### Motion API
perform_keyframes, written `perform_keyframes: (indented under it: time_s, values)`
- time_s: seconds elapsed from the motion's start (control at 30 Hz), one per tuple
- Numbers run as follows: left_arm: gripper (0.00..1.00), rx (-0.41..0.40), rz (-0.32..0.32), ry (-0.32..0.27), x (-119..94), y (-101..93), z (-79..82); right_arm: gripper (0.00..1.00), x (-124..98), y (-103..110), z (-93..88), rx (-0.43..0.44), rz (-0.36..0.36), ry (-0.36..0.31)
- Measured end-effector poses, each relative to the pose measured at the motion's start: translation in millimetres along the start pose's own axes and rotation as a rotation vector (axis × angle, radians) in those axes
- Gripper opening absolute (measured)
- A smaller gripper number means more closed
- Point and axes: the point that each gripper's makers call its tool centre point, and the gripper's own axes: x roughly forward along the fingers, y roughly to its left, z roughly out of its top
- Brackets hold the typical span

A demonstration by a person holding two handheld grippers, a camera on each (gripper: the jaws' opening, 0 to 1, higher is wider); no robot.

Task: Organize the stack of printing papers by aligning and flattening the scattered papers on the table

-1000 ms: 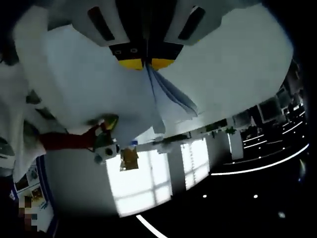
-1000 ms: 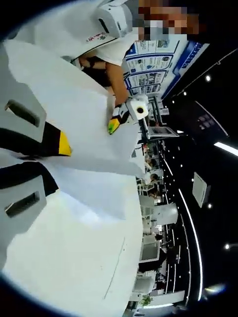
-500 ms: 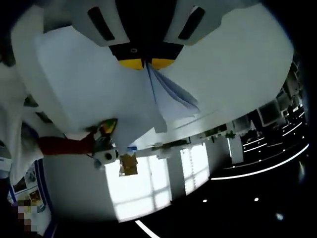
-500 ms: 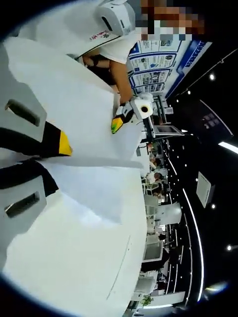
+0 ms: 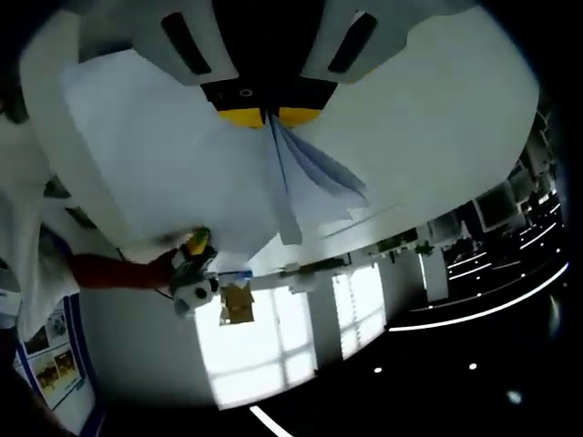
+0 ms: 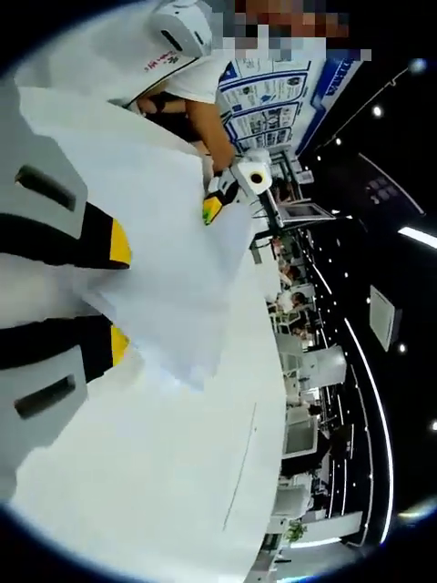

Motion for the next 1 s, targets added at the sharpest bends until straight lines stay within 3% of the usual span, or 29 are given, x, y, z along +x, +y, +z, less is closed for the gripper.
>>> perform_keyframes:
  time_s: [0.1,0.2,0.27,0.33,0.47,0.5,0.57,0.67,0.77,0.83,0.93,1.0]
  values:
    - [0.06,-0.002,-0.003,0.0,0,0.4,-0.4,0.11,-28,-16,16.1,-0.004,-0.073,-0.081]
    - [0.06,-0.003,-0.006,-0.002,0,0.3,-0.5,0.1,-43,-7,36.1,-0.02,-0.058,-0.14]
    - [0.06,-0.004,-0.008,-0.003,0,0.1,-0.5,0.09,-40,4,45.0,-0.115,-0.043,-0.136]
    - [0.06,-0.004,-0.008,-0.005,0,0.1,-0.5,0.09,-27,14,48.1,-0.116,-0.02,-0.126]
    - [0.06,-0.01,-0.01,-0.007,-1,0.1,-0.8,0.1,10,36,34.2,-0.102,0.066,-0.075]
    - [0.06,-0.012,-0.011,-0.009,-1,0.2,-1.0,0.09,26,40,18.2,-0.125,0.086,-0.015]
    - [0.06,-0.012,-0.011,-0.01,-1,0.3,-1.0,0.07,38,38,5.7,-0.144,0.083,0.024]
    - [0.06,-0.011,-0.012,-0.01,-1,-0.3,-0.9,0.02,46,35,-0.7,-0.072,0.078,0.03]
    - [0.06,-0.034,-0.022,-0.009,-2,-2.0,-1.1,0.0,45,32,-0.8,-0.076,0.071,0.018]
    - [0.06,-0.043,-0.026,-0.008,-2,-2.7,-1.1,0.0,44,32,-0.7,-0.143,0.064,0.015]
    - [0.07,-0.042,-0.032,-0.01,-1,-2.1,-1.0,0.0,44,30,-0.7,-0.06,0.055,0.011]
    - [0.09,-0.038,-0.035,-0.013,-1,-1.4,-0.8,0.0,44,30,-0.7,-0.066,0.056,0.01]
